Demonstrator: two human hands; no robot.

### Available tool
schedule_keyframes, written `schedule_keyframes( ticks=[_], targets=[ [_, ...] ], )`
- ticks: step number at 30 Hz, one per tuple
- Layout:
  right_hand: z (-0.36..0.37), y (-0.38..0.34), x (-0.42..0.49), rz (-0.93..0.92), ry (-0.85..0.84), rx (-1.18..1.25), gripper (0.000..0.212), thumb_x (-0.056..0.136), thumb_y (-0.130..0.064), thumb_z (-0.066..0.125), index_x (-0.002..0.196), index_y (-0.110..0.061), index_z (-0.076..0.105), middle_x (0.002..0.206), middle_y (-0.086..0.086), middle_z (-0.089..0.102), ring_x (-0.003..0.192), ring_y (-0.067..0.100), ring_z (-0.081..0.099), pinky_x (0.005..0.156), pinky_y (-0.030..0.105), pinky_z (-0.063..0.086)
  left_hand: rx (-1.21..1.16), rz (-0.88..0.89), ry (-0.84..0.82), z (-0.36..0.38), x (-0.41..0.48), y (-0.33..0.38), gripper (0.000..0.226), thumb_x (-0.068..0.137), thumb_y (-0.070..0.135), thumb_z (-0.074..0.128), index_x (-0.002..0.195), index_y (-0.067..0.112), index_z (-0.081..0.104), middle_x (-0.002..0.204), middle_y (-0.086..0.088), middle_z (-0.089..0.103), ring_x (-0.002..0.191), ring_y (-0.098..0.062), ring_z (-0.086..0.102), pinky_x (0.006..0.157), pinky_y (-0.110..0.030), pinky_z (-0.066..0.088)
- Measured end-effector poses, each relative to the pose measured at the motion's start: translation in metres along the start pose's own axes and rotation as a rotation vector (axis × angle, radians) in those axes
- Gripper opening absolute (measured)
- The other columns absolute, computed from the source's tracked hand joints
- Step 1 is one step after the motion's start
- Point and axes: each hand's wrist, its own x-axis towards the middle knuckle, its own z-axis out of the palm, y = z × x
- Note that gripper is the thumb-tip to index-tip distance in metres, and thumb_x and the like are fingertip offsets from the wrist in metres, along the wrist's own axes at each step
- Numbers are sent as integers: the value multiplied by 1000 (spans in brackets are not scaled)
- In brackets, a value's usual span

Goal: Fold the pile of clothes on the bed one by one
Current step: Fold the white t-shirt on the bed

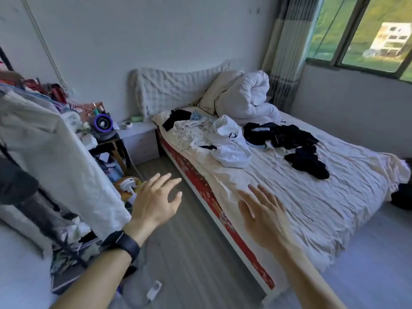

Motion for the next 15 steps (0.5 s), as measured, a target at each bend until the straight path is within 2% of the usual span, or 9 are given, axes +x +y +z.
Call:
schedule_keyframes(
  ticks=[4,7,10,15],
  targets=[
    [28,12,79,55,-7,29,52,104,-57,22,139,-41,55,153,-7,49,148,20,35,119,44,30,-12,8,-67,23,85,-14,53,88,54,41,136,38,59,149,2,51,142,-24,40,114,-47,34],
    [55,28,149,55,6,32,45,103,-54,29,137,-42,56,152,-8,50,147,18,36,117,41,29,5,26,-81,53,158,-25,56,89,56,36,138,39,55,152,2,47,145,-23,36,117,-47,31],
    [86,51,226,54,-13,64,54,101,-58,19,142,-43,50,158,-9,42,151,18,29,121,45,25,21,23,-91,87,234,-34,58,88,59,33,139,40,55,153,3,46,145,-22,35,117,-47,30],
    [127,88,356,67,7,101,50,102,-55,25,139,-40,56,150,-6,53,146,21,40,116,46,33,20,-11,-158,134,357,-48,50,95,54,43,143,42,48,158,7,37,149,-18,26,121,-44,23]
  ],
)
